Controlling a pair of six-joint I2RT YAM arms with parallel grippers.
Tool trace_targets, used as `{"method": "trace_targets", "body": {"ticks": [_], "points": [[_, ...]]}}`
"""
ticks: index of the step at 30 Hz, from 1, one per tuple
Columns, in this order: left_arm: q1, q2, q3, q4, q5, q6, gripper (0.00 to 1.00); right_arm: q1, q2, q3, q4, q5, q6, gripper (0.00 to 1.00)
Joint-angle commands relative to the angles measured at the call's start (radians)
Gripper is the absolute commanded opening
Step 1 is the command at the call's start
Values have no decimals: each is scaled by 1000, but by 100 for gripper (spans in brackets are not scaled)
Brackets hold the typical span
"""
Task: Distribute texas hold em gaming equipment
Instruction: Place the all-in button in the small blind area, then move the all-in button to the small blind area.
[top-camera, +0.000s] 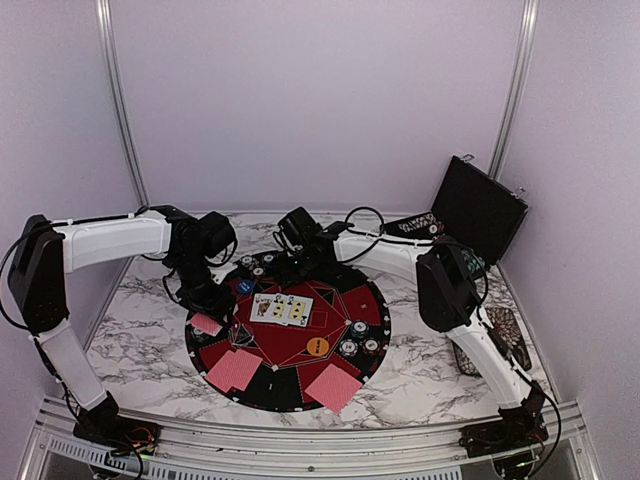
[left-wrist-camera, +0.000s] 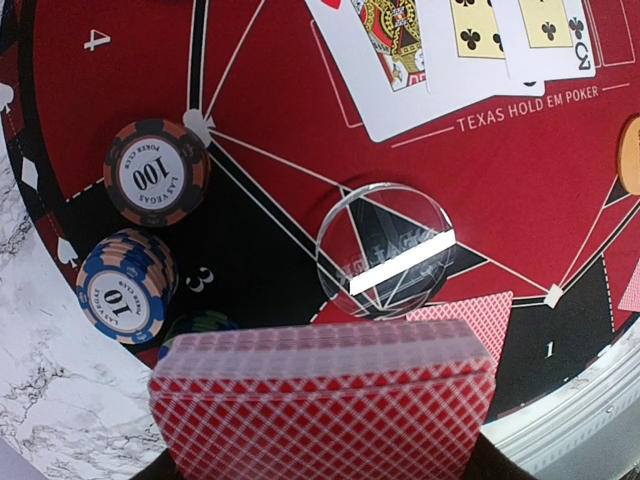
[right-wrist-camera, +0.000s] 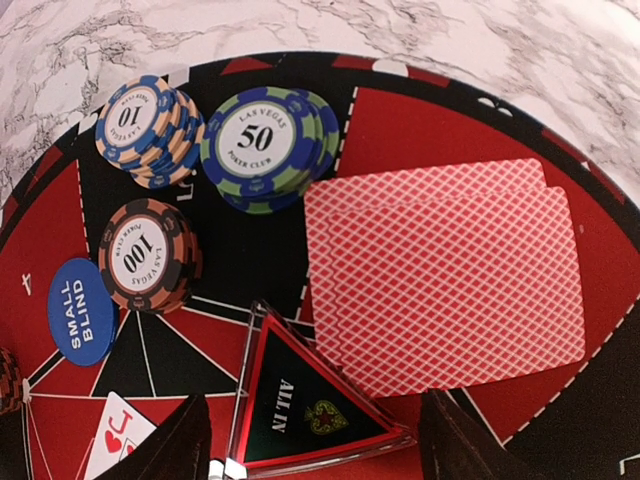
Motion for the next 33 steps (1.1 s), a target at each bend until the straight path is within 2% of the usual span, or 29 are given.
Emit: {"method": "trace_targets", "body": {"ticks": [1,9,16,21,33], "points": [[7,-36,-5,3,11,4,46,-5,-108,-43,29,27,-10,68],[7,-38,-6,3,10,4,46,-5,-222,-184,67,46,-21,64],[7,-39,-7,3,13,4,46,-4,-294,-327,114,42,-21,42],[7,-38,-6,3,15,4,46,6,-284,-357,124,23,-20,31],[7,-39,-6,3,16,4,46,9,-189,-311,145,-13,-18,26]]}}
